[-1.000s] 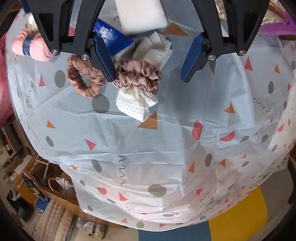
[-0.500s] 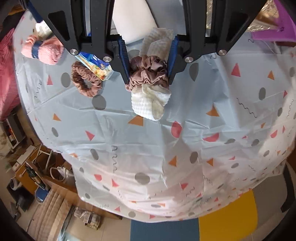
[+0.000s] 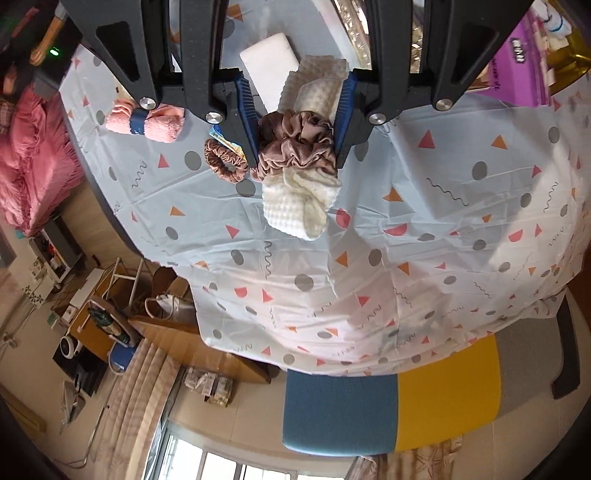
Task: Organize soft objects
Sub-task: 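Grasp white cloth with pink scrunchie in left tool while right tool grasps brown scrunchie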
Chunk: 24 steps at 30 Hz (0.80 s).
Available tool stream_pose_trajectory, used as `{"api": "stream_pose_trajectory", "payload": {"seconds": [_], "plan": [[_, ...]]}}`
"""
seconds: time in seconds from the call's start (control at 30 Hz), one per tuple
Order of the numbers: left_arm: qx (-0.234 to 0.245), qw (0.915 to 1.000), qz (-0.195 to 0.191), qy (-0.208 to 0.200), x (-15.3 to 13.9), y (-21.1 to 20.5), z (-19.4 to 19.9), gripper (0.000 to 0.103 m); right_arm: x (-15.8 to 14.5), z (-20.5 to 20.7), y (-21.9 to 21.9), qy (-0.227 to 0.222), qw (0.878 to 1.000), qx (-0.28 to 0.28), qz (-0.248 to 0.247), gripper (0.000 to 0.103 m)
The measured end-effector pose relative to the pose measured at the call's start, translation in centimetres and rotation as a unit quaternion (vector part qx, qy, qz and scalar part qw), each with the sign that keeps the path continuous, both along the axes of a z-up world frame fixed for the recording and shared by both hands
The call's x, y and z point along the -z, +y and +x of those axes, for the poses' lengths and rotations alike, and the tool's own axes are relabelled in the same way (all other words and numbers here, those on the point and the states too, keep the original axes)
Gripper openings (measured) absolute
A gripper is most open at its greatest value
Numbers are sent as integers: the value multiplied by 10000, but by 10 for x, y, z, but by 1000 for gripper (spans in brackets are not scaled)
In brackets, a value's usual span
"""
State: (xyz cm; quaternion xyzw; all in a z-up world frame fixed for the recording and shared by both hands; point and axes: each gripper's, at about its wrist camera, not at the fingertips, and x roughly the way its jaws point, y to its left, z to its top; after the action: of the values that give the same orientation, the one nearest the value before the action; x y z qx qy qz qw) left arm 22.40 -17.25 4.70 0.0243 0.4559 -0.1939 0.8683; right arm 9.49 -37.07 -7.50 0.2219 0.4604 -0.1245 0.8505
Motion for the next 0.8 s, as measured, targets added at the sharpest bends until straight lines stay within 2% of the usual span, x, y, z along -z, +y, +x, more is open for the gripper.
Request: {"api": "stream_pose_trajectory", "payload": {"seconds": [0.17, 0.4, 0.53, 0.63, 0.73, 0.8], "plan": [[-247, 9994, -83, -236, -22, 35, 0, 38, 1, 2, 3, -21, 10000, -59, 22, 37], [-767, 9954, -321, -475, -50, 109, 3, 38, 2, 8, 9, -87, 9994, -259, 193, 37], [-885, 9924, -454, -724, -67, 155, -10, 38, -7, 21, 9, -174, 9994, -292, 58, 37], [-1037, 9898, -493, -849, -72, 192, -24, 38, -14, 40, 3, -216, 9993, -298, -49, 39], [-1220, 9875, -549, -836, -67, 229, -37, 38, -11, 65, -7, -127, 9995, -280, 120, 41], [-1347, 9857, -537, -858, -62, 251, -47, 38, -7, 82, -10, -75, 9994, -261, 210, 46]]}}
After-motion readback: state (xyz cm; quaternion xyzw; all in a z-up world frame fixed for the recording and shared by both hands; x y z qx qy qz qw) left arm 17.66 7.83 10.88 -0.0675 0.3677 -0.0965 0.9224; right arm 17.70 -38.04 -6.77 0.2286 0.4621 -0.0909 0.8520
